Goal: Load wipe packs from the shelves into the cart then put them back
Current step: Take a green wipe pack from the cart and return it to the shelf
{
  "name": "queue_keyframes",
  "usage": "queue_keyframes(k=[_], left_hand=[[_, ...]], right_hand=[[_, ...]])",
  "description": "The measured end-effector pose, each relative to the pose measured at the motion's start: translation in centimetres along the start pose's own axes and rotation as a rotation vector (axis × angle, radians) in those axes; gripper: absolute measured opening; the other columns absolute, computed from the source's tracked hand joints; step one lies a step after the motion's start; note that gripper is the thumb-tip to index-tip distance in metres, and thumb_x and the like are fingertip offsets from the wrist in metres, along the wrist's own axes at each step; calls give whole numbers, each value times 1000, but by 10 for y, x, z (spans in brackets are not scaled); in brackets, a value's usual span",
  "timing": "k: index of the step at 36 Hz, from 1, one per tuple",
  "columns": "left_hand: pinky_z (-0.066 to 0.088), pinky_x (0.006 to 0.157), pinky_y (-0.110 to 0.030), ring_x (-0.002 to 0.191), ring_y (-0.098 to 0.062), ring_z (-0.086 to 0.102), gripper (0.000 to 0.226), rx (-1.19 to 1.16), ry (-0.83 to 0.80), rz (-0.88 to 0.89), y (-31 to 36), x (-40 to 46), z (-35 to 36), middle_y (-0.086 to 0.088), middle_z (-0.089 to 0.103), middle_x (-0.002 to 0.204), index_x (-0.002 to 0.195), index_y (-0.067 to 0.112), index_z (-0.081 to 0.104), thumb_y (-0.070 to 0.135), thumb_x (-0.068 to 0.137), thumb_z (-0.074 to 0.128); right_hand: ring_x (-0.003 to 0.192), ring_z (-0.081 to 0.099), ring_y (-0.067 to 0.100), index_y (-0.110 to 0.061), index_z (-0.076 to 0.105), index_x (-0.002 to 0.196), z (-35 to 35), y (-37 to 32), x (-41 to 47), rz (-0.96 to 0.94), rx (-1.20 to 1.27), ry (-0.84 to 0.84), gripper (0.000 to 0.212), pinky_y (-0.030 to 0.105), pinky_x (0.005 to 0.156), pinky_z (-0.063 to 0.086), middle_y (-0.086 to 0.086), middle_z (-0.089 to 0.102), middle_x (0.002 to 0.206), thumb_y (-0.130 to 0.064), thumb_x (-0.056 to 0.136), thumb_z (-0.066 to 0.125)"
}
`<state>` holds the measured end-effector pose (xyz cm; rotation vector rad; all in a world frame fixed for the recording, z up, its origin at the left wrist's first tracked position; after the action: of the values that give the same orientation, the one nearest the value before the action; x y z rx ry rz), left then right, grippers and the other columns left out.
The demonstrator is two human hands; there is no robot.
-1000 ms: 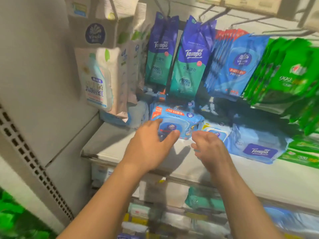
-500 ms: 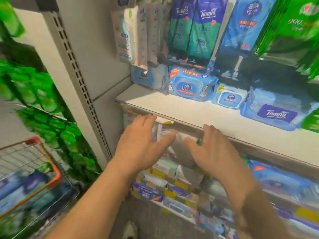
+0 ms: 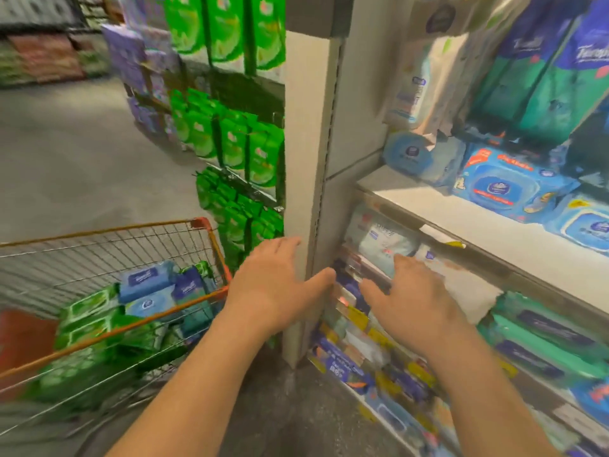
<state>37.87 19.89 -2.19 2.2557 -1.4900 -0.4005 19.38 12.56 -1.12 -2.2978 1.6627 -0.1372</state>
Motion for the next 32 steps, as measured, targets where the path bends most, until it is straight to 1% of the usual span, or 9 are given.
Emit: queue_keyframes(k=[4,10,12,16,21,24,28,30,32], left_hand=[[24,121,-39,152,-17,22,91,-5,16,-56,-55,-7,-25,3,26,166,160,26,25,78,88,44],[27,119,-41,151,-18,23,92,-78,34,-186,-157,-20,-66,4,25,166,160,28,23,79,87,46],[29,118,-42,150,-19,26,91,-99,33,-225,-190,-24,-79,4,26,165,160,29,24,79,87,47],[28,118,-41,149,-19,27,91,-113,42,-292,-250,-32,-103,3,28,164,159,28,26,78,86,49],[32,119,-42,147,-20,30,88,-157,54,-365,-318,-40,-121,3,31,162,158,28,29,77,87,48],[34,115,-39,142,-21,35,82,-180,70,-388,-349,-43,-131,1,38,157,153,25,37,74,88,50],[32,120,-47,148,-22,31,110,-231,89,-477,-388,-44,-138,1,32,163,157,29,32,93,67,35],[28,122,-43,150,-21,27,98,-256,96,-508,-403,-44,-140,1,28,165,158,29,30,86,79,43],[26,120,-39,150,-20,26,83,-270,120,-534,-417,-43,-141,1,28,164,158,29,30,74,90,47]], right_hand=[[121,53,30,-11,51,126,15,-56,2,-42,-24,-28,58,42,100,44,11,57,129,-59,93,51],[112,54,33,-16,52,107,50,-157,9,-112,-61,-74,46,45,98,46,10,58,117,-60,91,55],[116,53,35,-11,53,117,62,-192,9,-143,-95,-104,53,45,102,44,12,57,121,-59,93,54],[135,46,33,-3,42,145,89,-254,9,-221,-83,-135,77,41,110,41,17,50,145,-59,94,53],[139,40,32,-3,44,141,118,-312,1,-284,-96,-177,68,42,114,35,15,48,147,-55,98,52],[131,47,30,-4,45,137,131,-338,2,-300,-92,-214,64,41,109,40,15,51,141,-55,98,52],[137,42,31,-4,40,144,151,-366,11,-333,-103,-281,68,42,114,35,14,46,148,-54,99,51],[130,49,32,-9,49,135,162,-378,17,-352,-83,-296,59,44,107,41,11,56,136,-55,97,53],[108,59,32,-15,55,112,173,-389,24,-367,-74,-299,44,41,90,46,8,63,108,-55,94,56]])
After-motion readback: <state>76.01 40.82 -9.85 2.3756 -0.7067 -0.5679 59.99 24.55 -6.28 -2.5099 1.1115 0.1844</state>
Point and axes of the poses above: each hand's wrist, its own x-axis towards the middle knuckle, its own z-axis out of the palm, y = z × x, the point moved 4 cm from there along x, towards the middle knuckle
